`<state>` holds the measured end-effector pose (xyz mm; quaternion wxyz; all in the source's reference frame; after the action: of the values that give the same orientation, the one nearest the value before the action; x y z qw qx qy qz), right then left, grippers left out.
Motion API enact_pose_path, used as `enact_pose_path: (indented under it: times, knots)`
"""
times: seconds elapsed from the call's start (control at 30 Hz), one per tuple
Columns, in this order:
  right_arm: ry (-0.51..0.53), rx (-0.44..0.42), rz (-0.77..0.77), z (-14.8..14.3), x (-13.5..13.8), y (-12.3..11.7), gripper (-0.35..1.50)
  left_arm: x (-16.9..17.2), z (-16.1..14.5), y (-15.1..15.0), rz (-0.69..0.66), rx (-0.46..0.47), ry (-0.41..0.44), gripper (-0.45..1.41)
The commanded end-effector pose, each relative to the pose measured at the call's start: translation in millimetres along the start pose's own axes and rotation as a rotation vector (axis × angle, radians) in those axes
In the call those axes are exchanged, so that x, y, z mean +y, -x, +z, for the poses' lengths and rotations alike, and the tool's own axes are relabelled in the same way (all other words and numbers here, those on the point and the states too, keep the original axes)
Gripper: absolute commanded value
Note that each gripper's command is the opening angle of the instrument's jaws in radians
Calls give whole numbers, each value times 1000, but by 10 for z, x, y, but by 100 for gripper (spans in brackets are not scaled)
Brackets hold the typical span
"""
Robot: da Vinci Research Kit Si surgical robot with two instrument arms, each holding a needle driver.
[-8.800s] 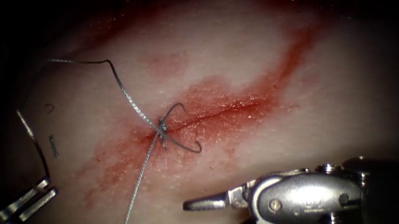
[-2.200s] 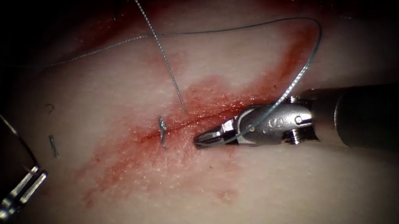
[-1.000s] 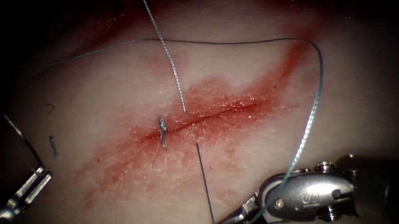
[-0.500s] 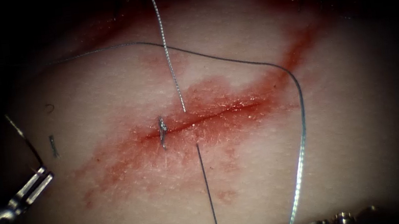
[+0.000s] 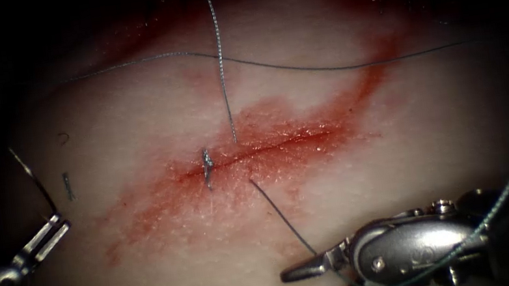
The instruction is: Wound Closure
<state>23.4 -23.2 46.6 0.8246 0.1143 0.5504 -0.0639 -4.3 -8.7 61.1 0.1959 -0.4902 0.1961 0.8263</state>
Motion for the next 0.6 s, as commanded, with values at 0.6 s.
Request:
enact_pose_path:
  times: [0.6]
  knots:
    - [101, -44, -40, 57, 72, 128, 101, 8, 6, 6, -5, -1, 6, -45]
